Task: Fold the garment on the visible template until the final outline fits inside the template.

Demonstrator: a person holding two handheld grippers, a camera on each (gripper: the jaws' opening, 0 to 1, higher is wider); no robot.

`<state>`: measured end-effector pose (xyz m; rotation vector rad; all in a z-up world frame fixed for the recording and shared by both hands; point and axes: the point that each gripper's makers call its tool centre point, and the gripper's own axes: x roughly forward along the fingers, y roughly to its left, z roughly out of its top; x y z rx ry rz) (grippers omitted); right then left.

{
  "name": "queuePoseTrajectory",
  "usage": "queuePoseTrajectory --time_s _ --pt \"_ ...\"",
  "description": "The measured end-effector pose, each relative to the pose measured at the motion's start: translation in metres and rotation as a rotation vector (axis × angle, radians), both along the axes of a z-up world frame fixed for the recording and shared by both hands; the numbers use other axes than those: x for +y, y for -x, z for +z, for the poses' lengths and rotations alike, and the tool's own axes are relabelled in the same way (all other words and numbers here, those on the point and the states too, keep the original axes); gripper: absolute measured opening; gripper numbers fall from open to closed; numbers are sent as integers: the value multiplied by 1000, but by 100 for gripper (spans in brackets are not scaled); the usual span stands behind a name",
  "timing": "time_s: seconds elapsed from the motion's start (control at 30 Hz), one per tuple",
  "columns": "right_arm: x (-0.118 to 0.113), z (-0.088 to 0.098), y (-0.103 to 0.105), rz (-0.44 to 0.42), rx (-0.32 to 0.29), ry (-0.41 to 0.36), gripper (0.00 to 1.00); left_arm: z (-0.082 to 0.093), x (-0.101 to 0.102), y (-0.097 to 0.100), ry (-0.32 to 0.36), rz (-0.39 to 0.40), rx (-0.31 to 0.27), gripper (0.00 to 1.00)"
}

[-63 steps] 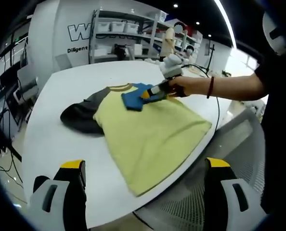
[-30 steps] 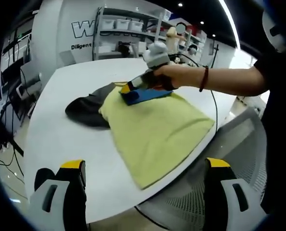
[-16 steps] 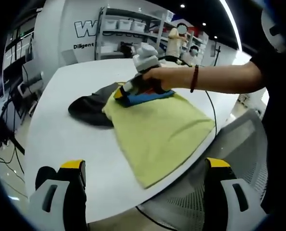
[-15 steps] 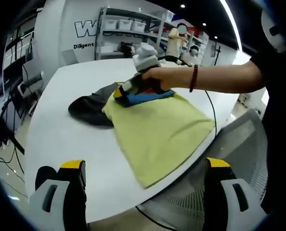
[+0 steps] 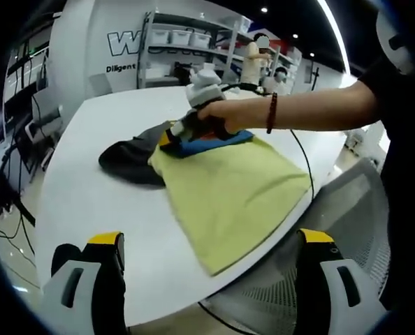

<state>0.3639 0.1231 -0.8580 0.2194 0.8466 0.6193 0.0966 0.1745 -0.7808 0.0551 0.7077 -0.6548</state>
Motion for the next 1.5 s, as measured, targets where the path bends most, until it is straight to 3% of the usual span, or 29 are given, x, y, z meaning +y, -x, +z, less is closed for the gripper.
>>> queuePoseTrajectory --time_s 0.27,0.6,0.83,1.17,1.33,1.5 --pt "4 5 -5 -46 -9 -34 0 2 -1 -1 6 -4 -14 99" --pt "17 8 -1 2 -30 -45 3 4 1 0 3 1 -20 99" --pt "14 22 0 20 -71 -77 27 5 4 -3 -8 18 -29 99" --pt "2 32 3 72 -140 -16 77 9 1 -10 -1 21 -38 99" --pt "-5 33 7 96 -153 15 90 10 -2 -11 -5 12 -41 99" --pt "-22 34 8 77 -154 26 96 11 -4 -12 -9 10 -43 99"
